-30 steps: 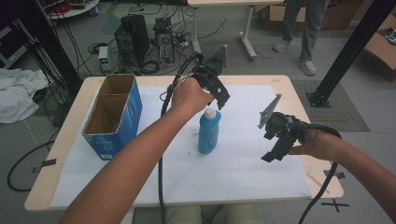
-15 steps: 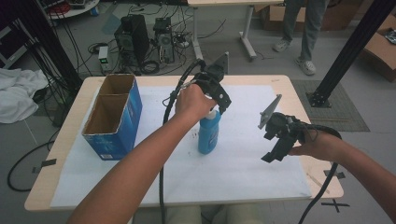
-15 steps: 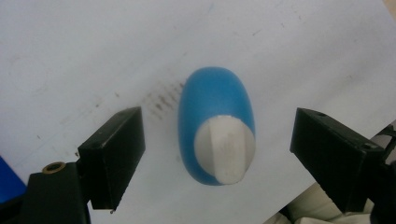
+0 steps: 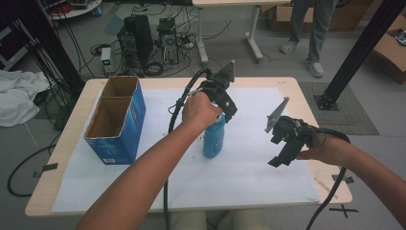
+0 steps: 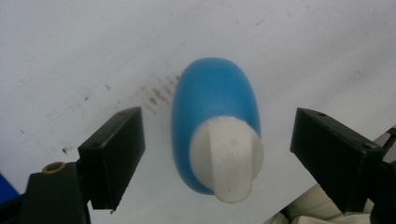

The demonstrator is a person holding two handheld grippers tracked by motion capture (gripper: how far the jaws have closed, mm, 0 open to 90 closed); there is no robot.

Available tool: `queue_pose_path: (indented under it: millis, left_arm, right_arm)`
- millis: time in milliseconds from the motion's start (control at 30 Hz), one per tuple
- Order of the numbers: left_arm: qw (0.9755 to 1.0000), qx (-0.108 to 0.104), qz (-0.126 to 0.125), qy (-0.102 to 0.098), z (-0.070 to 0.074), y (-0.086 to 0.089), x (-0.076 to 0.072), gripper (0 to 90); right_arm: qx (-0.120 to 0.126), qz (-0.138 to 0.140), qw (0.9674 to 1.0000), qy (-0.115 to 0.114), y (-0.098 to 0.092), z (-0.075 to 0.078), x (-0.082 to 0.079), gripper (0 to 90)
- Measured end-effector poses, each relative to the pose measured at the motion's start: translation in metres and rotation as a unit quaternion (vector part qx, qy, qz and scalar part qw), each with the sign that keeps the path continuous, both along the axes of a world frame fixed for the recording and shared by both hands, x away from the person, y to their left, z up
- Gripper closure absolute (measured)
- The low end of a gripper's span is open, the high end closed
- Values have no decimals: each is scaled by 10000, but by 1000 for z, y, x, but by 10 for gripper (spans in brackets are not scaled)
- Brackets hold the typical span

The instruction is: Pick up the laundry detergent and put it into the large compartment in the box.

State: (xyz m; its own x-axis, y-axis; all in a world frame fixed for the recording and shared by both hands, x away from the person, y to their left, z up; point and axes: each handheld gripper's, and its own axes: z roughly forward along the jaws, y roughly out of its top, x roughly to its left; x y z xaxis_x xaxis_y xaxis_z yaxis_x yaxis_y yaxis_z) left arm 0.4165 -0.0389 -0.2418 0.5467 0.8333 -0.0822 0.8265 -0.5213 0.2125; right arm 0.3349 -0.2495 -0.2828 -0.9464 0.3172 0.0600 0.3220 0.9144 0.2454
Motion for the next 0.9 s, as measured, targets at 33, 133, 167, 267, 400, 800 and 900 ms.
queue_pose_path:
  millis: [33, 133, 167, 267, 400, 800, 900]
  left_arm:
    - [10000, -16, 11, 24, -2, 0, 0, 185]
    - [10000, 31, 20, 54, -6, 0, 1, 185]
    - [10000, 31, 20, 54, -6, 0, 1, 185]
    - [10000, 47, 43, 59, -8, -2, 2, 185]
    - [9999, 62, 72, 83, -10, -4, 2, 184]
    - [9996, 68, 93, 258, -28, -3, 4, 184]
    - [9995, 91, 108, 281, -32, -4, 3, 184]
  right_arm:
    - [4, 1, 10000, 1, 0, 0, 0, 181]
    - [6, 3, 10000, 1, 0, 0, 0, 181]
    - [6, 3, 10000, 1, 0, 0, 0, 181]
    - [12, 5, 10000, 3, 0, -1, 0, 181]
    - [13, -1, 10000, 11, 0, -1, 0, 181]
    - [20, 3, 10000, 20, -1, -3, -1, 181]
    - [21, 14, 10000, 8, -1, -3, 0, 181]
